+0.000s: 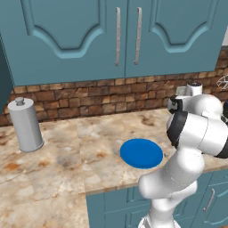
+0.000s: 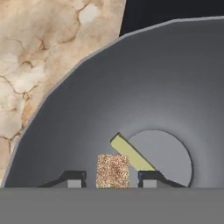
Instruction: Add butter and sugar cubes to the stand mixer bowl and then turn on the stand mixer to begin making frosting.
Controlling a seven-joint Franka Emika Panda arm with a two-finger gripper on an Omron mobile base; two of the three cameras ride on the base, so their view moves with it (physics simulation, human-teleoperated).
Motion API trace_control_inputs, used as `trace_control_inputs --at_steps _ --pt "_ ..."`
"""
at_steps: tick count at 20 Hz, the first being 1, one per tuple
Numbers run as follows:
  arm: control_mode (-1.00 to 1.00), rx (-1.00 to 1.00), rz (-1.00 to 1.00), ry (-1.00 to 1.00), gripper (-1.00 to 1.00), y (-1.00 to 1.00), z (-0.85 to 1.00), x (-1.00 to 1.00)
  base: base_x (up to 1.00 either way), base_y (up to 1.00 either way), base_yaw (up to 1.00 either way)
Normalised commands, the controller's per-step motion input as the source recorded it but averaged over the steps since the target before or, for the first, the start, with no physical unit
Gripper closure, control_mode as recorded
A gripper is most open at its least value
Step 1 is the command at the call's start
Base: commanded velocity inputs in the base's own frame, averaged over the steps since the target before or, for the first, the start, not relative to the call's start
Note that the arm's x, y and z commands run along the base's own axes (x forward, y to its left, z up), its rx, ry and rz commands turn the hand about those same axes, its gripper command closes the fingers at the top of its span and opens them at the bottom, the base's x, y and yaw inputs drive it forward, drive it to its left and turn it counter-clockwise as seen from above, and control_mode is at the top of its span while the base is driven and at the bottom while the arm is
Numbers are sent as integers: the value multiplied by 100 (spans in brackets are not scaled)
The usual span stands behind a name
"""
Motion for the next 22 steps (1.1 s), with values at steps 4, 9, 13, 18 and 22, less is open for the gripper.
trace_control_inputs --at_steps 4,9,13,18,22 --pt "-100 0 11 -2 -100 6 0 -7 0 0 0" --pt "-100 0 8 -9 -100 20 15 -33 0 0 0" --pt "-100 -2 7 -12 -100 21 32 -48 0 0 0" --pt "-100 0 6 -4 -100 25 19 -46 0 0 0" --pt "-100 0 9 0 -100 38 13 -49 0 0 0"
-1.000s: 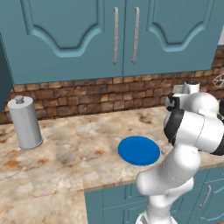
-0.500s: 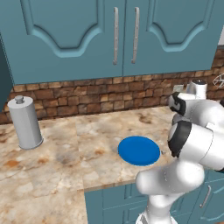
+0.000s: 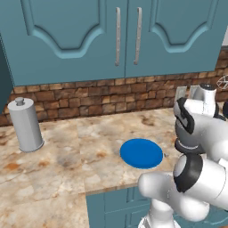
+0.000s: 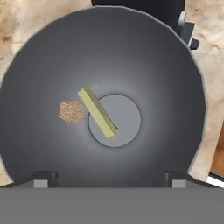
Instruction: Add butter and sugar cubes to the stand mixer bowl and then turn on the stand mixer to begin making frosting.
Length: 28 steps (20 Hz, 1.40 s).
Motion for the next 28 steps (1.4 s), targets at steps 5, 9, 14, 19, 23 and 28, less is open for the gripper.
trace_control_inputs --at_steps 5,9,14,19,23,28 --pt "-100 0 13 0 -100 45 16 -42 0 0 0" --pt "-100 0 12 0 -100 48 12 -38 0 0 0" --pt "-100 0 8 0 -100 47 -3 -27 0 0 0" --pt "-100 0 7 0 -100 18 -26 -1 0 0 0" --pt "-100 2 0 3 -100 2 -36 4 0 0 0" --pt "-100 6 0 8 -100 1 -37 8 0 0 0"
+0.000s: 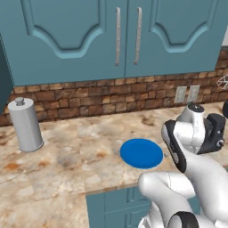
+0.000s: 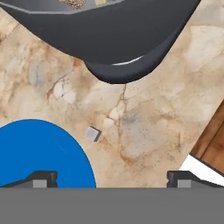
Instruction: Add butter and sugar cubes to the stand mixer bowl and then turn on the stand mixer to begin making frosting.
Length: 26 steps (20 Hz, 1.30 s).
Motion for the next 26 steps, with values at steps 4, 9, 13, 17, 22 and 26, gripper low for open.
trace_control_inputs --at_steps 4,9,13,17,22,26 --pt "-100 7 -1 10 -100 5 -29 22 0 0 0" --pt "-100 7 -6 11 -100 2 -21 33 0 0 0" --pt "-100 3 -16 10 -100 0 -22 18 0 0 0" --pt "-100 1 -15 9 -100 0 -22 12 0 0 0" --pt "-100 1 -11 4 -100 0 -23 1 0 0 0" --pt "-100 0 -4 0 -100 0 -24 0 0 0 0"
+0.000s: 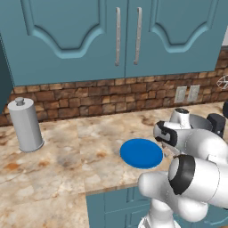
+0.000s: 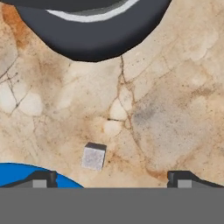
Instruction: Add butter and sugar cubes to the stand mixer bowl and then turn on the stand mixer to begin making frosting.
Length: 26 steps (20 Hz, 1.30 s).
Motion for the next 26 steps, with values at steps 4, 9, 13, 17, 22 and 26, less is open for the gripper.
trace_control_inputs --at_steps 4,9,13,17,22,26 --pt "-100 0 0 0 -100 0 -22 0 0 0 0" --pt "-100 0 0 0 -100 0 -17 3 0 0 0" --pt "-100 1 0 0 -100 0 -9 8 0 0 0" --pt "-100 1 0 0 -100 0 -8 12 0 0 0" --pt "-100 1 0 0 -100 0 -4 4 0 0 0" --pt "-100 1 0 0 -100 -1 0 0 0 0 0"
